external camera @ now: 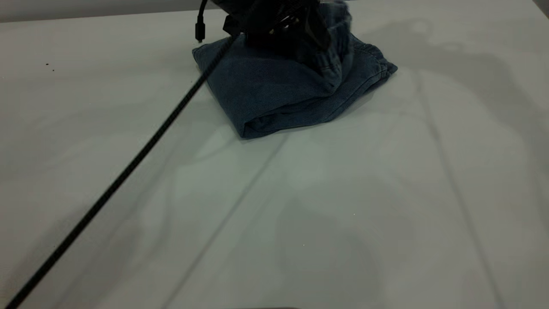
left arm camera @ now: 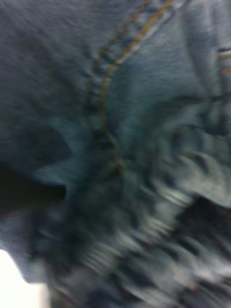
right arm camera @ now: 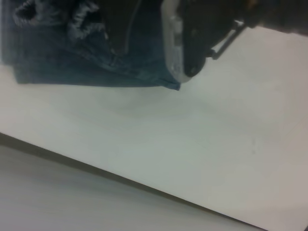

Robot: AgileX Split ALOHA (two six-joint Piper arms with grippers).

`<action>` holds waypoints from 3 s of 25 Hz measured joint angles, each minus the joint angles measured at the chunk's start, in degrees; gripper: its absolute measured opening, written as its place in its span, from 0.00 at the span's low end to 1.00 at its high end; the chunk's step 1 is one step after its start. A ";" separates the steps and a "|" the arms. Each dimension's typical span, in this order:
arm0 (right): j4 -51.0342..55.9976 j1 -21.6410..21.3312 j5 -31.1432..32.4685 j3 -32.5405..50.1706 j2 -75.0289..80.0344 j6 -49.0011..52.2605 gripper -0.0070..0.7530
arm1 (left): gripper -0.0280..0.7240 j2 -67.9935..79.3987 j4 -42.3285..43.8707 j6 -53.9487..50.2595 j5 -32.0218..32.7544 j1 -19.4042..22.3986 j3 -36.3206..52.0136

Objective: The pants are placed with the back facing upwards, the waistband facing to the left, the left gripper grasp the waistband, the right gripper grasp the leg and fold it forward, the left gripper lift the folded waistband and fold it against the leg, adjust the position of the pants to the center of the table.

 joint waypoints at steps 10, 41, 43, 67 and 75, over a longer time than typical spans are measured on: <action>-3.74 0.16 2.05 -0.05 0.30 0.13 0.64 | 0.93 -13.26 10.39 -1.16 7.03 8.38 0.00; -37.72 22.63 4.58 -0.95 25.12 27.75 0.64 | 0.82 -24.86 10.82 -2.82 14.36 13.01 0.00; -35.15 22.63 6.35 -1.02 25.33 31.20 0.64 | 0.82 -24.86 10.82 -2.82 14.48 13.01 0.00; -21.56 22.72 10.43 -15.33 14.34 37.10 0.64 | 0.82 -36.20 12.67 -2.52 23.31 14.54 0.00; -23.95 22.72 11.39 -14.74 -4.21 30.31 0.64 | 0.82 -49.18 23.05 -6.20 33.70 14.60 0.00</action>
